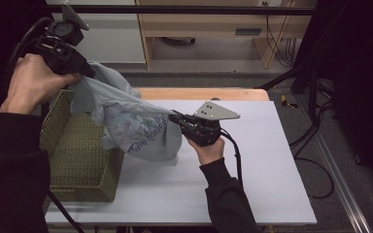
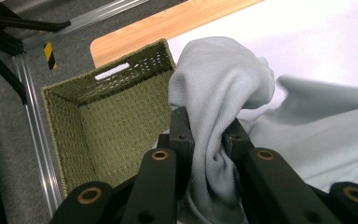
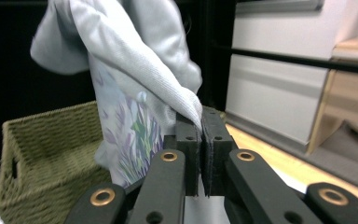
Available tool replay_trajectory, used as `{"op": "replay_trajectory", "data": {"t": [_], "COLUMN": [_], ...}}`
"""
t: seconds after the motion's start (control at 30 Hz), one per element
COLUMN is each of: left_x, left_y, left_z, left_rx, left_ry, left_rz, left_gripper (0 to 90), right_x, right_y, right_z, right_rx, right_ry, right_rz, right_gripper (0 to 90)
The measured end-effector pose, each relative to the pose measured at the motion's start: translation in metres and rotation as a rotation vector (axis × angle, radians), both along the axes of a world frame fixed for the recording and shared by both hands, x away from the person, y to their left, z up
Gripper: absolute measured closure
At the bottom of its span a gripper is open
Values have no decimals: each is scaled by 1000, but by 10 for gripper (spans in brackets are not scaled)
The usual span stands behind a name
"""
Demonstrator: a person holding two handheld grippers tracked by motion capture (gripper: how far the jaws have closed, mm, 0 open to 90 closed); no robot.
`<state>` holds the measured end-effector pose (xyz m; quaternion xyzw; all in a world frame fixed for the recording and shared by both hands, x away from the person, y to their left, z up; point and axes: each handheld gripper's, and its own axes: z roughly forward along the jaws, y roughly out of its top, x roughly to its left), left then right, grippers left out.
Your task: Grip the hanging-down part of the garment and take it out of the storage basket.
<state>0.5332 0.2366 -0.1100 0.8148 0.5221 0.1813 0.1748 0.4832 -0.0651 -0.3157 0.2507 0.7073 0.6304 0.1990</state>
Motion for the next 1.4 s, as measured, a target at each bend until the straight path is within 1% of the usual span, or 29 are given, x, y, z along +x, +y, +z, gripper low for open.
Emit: {"op": "replay_trajectory", "data": {"t": [0.07,0.1,0.17,0.2,0.23,0.27,0.3,0.33,0.37,0.43,0.5,0.53,0.57,0.67,0.8,0.87,0.9,0.93,1.0,1.03,1.07,1.1,1.17,1.23,1.27,1.3,1.37,1.4], "left_x": [0,0,-1,-1,-1,-1,-1,-2,-2,-2,-3,-3,-3,-3,-3,-3,-4,-4,-4,-4,-4,-4,-5,-5,-5,-5,-5,-4], "left_y": [-1,-2,-3,-3,-3,-2,-2,-1,-1,0,0,1,0,0,0,0,0,1,1,2,2,2,3,3,3,2,1,1], "left_z": [0,0,-1,-1,-1,0,0,0,0,0,0,0,0,-1,-1,-1,-1,-1,-1,-2,-2,-2,-1,-1,-1,-2,-2,-1], "left_rx": [1,4,5,5,4,3,2,1,1,-1,-1,-2,-3,-2,-6,-7,-8,-8,-10,-8,-7,-7,-7,-10,-11,-7,-6,-6], "left_ry": [0,1,-1,-1,-1,-3,-4,-5,-5,-7,-8,-8,-9,-6,-6,-11,-9,-6,-5,-6,-4,-8,-5,-8,-6,-8,-3,-6], "left_rz": [-3,-4,-7,-6,-6,-5,-5,-4,-4,-1,-1,-1,-1,-5,-9,-8,-8,-11,-13,-13,-13,-11,-14,-15,-15,-12,-15,-16], "left_gripper": [781,781,781,781,781,781,781,781,781,781,781,782,781,781,782,782,781,781,781,781,781,781,781,781,781,781,781,781], "right_x": [1,1,2,2,1,1,-1,-2,-4,-8,-12,-15,-17,-20,-24,-25,-26,-27,-29,-31,-32,-34,-38,-44,-46,-48,-52,-54], "right_y": [4,7,11,13,15,16,16,15,13,8,2,-2,-5,-17,-33,-40,-44,-47,-56,-59,-62,-65,-72,-78,-81,-84,-89,-92], "right_z": [-8,-11,-18,-21,-23,-25,-27,-29,-29,-29,-28,-27,-26,-23,-22,-22,-23,-23,-24,-24,-24,-25,-28,-31,-33,-35,-39,-41], "right_rx": [0,-7,-12,-19,-23,-38,-30,-9,6,19,17,22,29,27,44,44,36,48,49,57,55,60,58,71,80,88,82,83], "right_ry": [20,26,41,50,56,53,61,60,67,74,59,52,47,28,25,24,18,21,13,17,16,24,9,14,5,9,1,5], "right_rz": [13,17,22,35,32,33,36,29,23,20,-7,-14,-33,-83,-132,-156,-167,-177,-188,-198,-199,-200,-208,-219,-219,-222,-229,-231], "right_gripper": [861,839,761,692,629,585,493,392,336,219,146,129,107,83,61,46,40,39,36,36,36,35,33,31,31,32,31,28]}}
